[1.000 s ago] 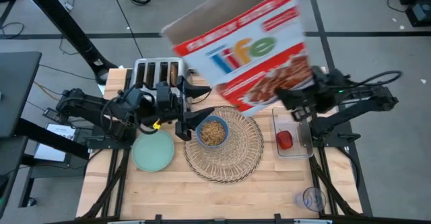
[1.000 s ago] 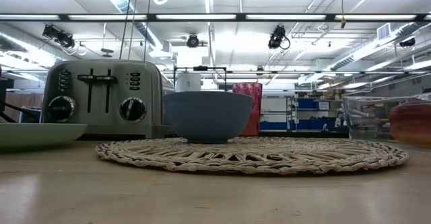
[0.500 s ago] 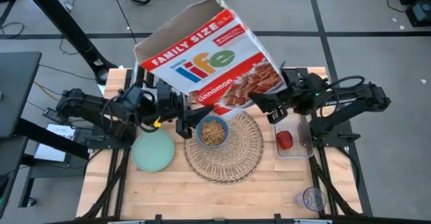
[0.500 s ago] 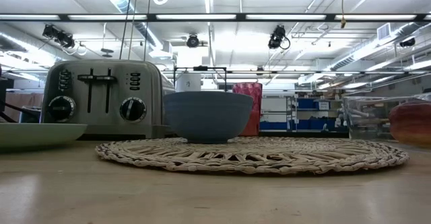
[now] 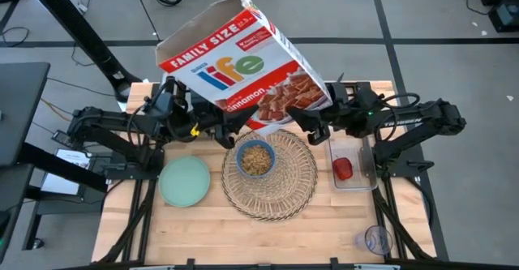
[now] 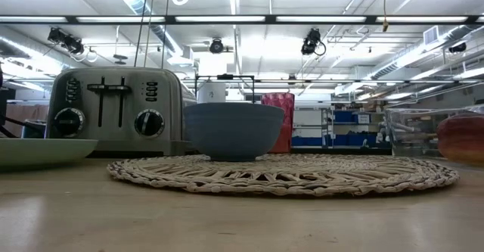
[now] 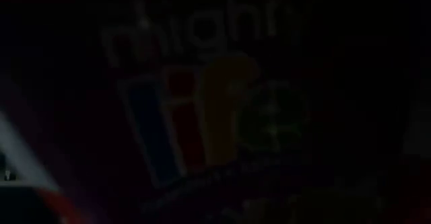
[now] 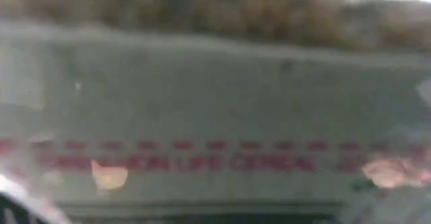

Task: Arrange a breakfast setting
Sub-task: Pour the cereal into the bowl

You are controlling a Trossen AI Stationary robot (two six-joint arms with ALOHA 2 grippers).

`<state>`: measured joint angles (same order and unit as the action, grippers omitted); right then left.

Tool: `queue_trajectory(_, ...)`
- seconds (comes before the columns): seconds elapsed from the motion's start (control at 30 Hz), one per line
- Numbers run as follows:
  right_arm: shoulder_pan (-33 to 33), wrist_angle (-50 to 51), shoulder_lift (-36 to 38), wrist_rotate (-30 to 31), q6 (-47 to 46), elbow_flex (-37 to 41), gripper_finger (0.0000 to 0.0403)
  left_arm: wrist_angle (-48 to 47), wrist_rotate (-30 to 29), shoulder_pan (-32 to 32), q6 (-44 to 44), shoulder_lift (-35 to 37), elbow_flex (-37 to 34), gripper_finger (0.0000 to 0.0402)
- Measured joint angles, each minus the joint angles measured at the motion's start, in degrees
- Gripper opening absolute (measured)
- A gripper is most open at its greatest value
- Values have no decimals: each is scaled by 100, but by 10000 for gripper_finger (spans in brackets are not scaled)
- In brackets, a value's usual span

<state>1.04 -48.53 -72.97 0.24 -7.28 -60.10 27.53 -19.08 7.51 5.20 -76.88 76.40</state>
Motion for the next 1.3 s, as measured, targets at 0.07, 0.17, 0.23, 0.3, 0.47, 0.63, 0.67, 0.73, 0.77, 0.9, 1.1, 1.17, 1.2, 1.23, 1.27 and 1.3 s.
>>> queue_trajectory(0.07,3,18,0,98,-12,0,241,-9,15,0,-10,2,0,231)
queue_trajectory(0.17,4,58,0,140,-22,0,255,-26,29,0,-42,2,0,203)
queue_trajectory(0.23,4,81,-2,132,-9,0,271,-29,29,0,-68,0,0,196)
queue_trajectory(0.3,16,108,3,132,-1,1,291,-33,34,0,-66,0,0,196)
queue_trajectory(0.47,152,650,250,134,206,4,353,-77,106,9,-170,44,0,200)
queue_trajectory(0.63,301,2004,899,140,344,4,396,-325,108,11,-320,247,-13,194)
queue_trajectory(0.67,326,2315,1040,140,345,4,395,-466,99,11,-368,330,-13,194)
queue_trajectory(0.73,384,2979,1355,224,344,4,391,-567,90,9,-426,407,-13,195)
queue_trajectory(0.77,407,3319,1515,296,344,4,389,-609,69,9,-454,440,-12,195)
queue_trajectory(0.9,452,4557,2135,447,250,4,391,-981,62,5,-633,595,-4,194)
queue_trajectory(1.1,487,5712,2907,477,-194,4,396,-2358,108,131,-597,868,2,194)
queue_trajectory(1.17,531,5941,3082,567,-205,4,396,-2682,198,259,-573,882,-2,194)
queue_trajectory(1.2,558,6021,3140,644,-198,4,395,-2871,248,330,-505,891,-2,194)
queue_trajectory(1.23,586,6066,3204,727,-181,4,395,-3018,264,413,-406,902,-3,193)
queue_trajectory(1.27,609,6123,3270,825,-141,4,395,-3102,290,520,-354,907,-4,193)
queue_trajectory(1.3,630,6170,3320,916,-61,8,395,-3159,330,620,-288,907,-4,193)
